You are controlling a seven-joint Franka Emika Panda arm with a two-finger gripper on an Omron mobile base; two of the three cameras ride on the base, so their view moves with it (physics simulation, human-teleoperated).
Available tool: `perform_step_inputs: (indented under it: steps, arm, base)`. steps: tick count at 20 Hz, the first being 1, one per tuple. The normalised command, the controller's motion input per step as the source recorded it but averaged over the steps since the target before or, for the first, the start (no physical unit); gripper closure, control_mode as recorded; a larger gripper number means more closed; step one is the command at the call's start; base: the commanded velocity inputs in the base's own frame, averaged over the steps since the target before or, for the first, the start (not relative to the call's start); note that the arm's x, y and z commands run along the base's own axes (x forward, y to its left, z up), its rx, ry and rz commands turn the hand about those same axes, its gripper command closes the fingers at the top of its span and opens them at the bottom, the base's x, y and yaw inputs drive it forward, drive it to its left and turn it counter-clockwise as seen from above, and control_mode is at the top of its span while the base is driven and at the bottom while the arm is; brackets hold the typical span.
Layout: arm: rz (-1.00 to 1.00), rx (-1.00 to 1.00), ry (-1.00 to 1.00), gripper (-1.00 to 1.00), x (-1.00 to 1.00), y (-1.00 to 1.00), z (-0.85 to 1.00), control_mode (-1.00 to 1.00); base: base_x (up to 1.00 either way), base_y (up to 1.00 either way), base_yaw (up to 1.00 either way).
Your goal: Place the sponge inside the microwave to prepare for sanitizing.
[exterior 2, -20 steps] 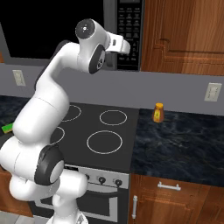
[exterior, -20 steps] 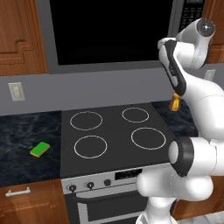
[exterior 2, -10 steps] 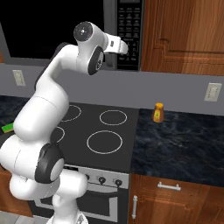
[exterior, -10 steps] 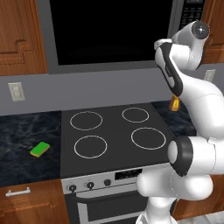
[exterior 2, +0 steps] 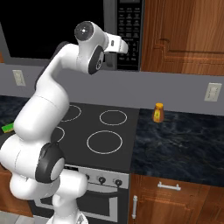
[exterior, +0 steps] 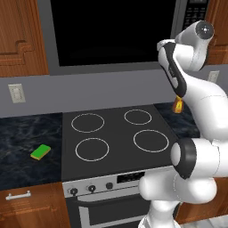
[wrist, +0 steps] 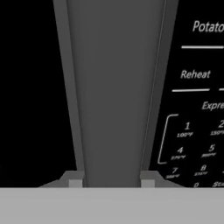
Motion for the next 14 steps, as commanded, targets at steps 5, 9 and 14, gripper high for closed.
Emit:
perform_step_inputs:
  steps: [5, 9, 14]
  arm:
    - [0.0, 0.0, 0.0, 1.0, -0.11, -0.01, 0.0, -1.0]
    - [-0.05, 0.0, 0.0, 1.0, -0.83, 0.09, 0.0, -1.0]
    - [-0.15, -0.03, 0.03, 1.0, -1.0, 0.36, -0.07, -1.0]
  base:
    - [0.0, 0.0, 0.0]
    - [0.0, 0.0, 0.0]
    - [0.0, 0.0, 0.0]
